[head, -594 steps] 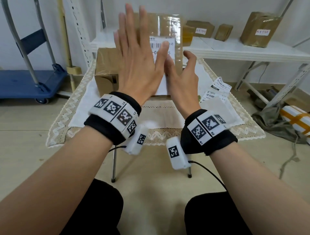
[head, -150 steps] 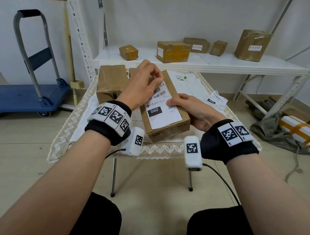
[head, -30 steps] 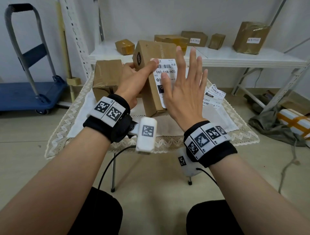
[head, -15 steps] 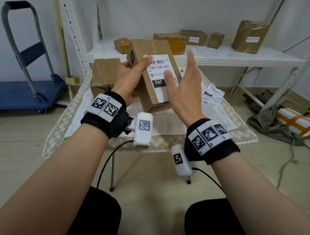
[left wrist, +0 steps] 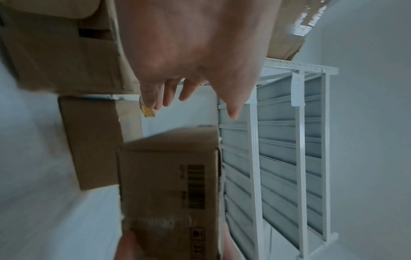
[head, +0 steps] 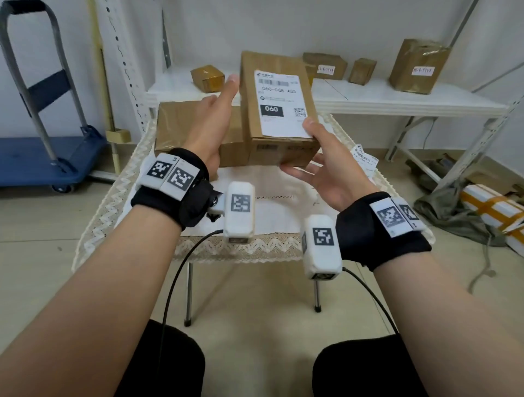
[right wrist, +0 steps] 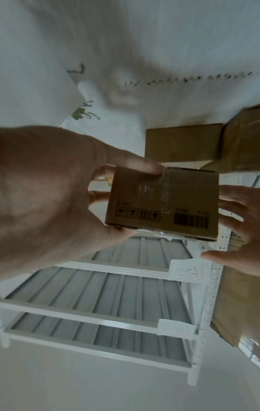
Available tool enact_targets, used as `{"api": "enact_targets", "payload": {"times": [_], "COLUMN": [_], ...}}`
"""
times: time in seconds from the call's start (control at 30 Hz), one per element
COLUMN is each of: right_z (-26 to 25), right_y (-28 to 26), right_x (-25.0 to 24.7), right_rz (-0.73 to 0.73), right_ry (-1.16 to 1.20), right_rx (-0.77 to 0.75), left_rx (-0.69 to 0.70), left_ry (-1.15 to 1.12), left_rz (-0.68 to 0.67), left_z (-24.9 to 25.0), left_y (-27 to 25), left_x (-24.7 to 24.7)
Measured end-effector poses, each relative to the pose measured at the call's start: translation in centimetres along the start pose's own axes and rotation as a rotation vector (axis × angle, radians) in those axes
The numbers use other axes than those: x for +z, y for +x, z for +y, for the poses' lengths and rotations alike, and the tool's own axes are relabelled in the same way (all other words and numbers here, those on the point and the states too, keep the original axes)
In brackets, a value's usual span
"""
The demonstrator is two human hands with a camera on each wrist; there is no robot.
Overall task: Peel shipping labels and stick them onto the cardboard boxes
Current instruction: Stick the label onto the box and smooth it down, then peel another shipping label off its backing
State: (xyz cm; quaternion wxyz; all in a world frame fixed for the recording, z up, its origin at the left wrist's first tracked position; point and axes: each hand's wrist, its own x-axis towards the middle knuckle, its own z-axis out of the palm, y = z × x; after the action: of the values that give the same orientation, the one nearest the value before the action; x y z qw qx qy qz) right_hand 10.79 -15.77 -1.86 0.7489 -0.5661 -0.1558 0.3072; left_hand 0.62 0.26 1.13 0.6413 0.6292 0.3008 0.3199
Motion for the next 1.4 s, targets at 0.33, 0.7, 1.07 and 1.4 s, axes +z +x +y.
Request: {"api": "enact_targets", "payload": {"times": [0.33, 0.7, 1.07, 1.4], "right_z": [-1.2, -1.2, 0.0, 0.1], "right_y": [5.4, 12.6, 14.0, 12.9], "right_x": [-0.7, -1.8, -2.7, -1.0], "right_rz": [0.220, 0.395, 0.500, 0.673], "right_ry": [0.073, 0.046, -0.140, -0.446], "right_rx": [0.076, 0.204, 0.135, -0.119], "left_rx": [-0.057, -0.136, -0.171, -0.182], "left_ry": [0.087, 0.096, 0.126, 0.180], "left_rz": [-0.010, -0.049, -0.140, -0.139], "left_z": [-1.0, -1.7, -2.1, -2.0], "left_y": [1.7, 3.7, 3.7, 3.4], "left_x": [-0.8, -0.7, 0.3, 0.4]}}
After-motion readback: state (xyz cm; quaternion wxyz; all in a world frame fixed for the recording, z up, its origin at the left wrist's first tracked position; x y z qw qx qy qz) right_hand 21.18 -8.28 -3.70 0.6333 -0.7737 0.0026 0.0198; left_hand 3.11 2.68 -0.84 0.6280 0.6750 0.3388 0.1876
